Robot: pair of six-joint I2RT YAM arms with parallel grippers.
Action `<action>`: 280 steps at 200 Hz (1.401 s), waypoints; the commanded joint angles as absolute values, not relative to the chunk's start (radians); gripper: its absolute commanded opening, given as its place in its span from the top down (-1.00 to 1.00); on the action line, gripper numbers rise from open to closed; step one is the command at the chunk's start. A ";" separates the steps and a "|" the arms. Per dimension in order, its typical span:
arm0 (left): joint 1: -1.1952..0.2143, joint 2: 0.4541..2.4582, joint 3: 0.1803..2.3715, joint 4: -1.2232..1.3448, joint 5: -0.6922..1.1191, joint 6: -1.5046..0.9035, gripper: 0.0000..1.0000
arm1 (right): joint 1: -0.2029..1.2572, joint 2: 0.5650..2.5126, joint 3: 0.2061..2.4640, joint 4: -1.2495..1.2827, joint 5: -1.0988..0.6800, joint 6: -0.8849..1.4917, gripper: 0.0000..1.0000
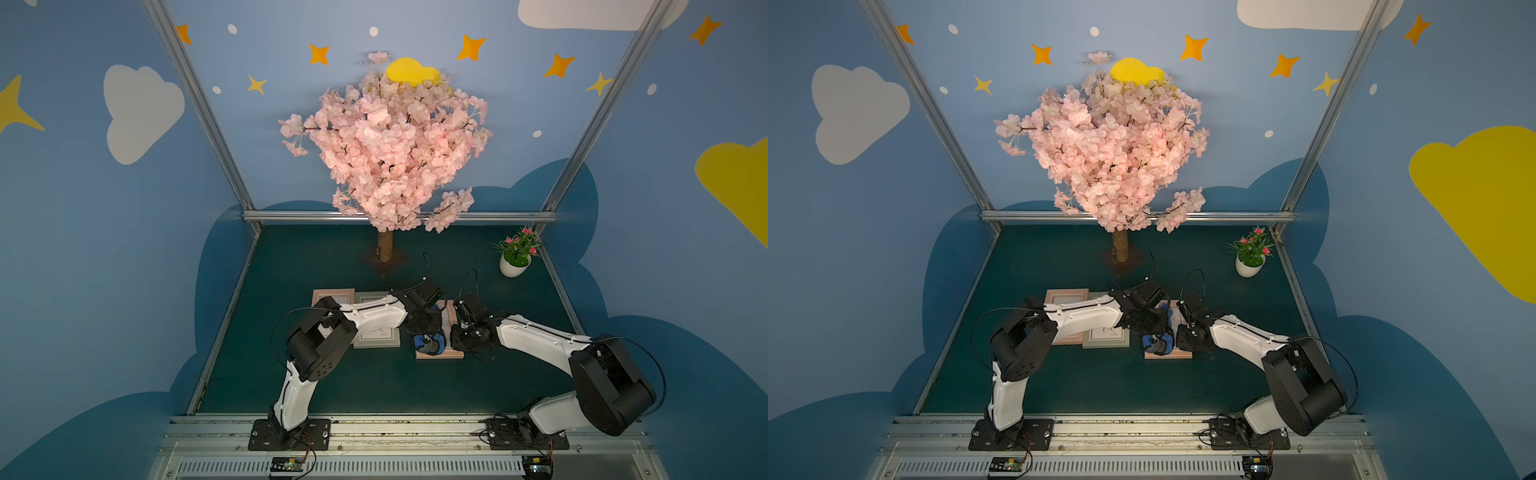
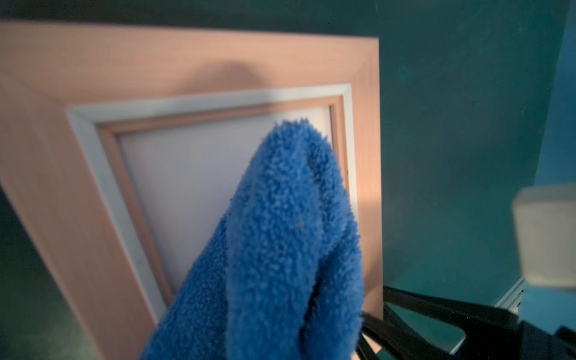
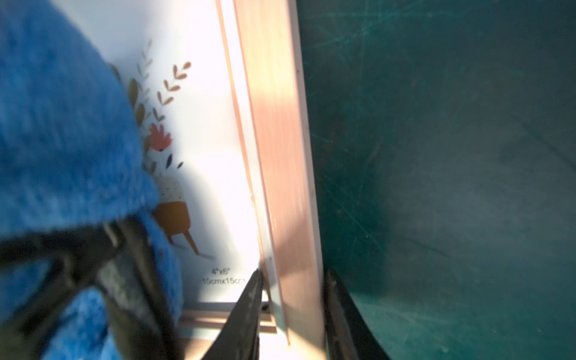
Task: Wipe the picture frame with a cloth
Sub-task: Wipe the dirt from the picture frame.
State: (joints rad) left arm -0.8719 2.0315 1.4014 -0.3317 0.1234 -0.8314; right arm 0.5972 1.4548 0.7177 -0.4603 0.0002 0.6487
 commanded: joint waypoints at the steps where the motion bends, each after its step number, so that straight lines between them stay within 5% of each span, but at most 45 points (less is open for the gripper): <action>1: -0.887 2.044 1.406 -0.362 0.187 -0.842 0.95 | 0.598 1.471 0.683 -0.486 0.009 0.647 0.35; 48: -0.929 1.975 1.258 -0.301 0.212 -0.916 0.95 | 0.598 1.476 0.686 -0.479 0.000 0.646 0.35; 123: -0.811 2.045 1.376 -0.354 0.133 -0.803 0.95 | 0.598 1.486 0.701 -0.484 0.000 0.648 0.35; 200: -0.937 1.935 1.194 -0.295 0.195 -0.916 0.95 | 0.598 1.499 0.700 -0.479 -0.002 0.652 0.35; 280: -0.785 2.126 1.441 -0.272 0.195 -0.819 0.95 | 0.600 1.448 0.676 -0.485 -0.001 0.657 0.35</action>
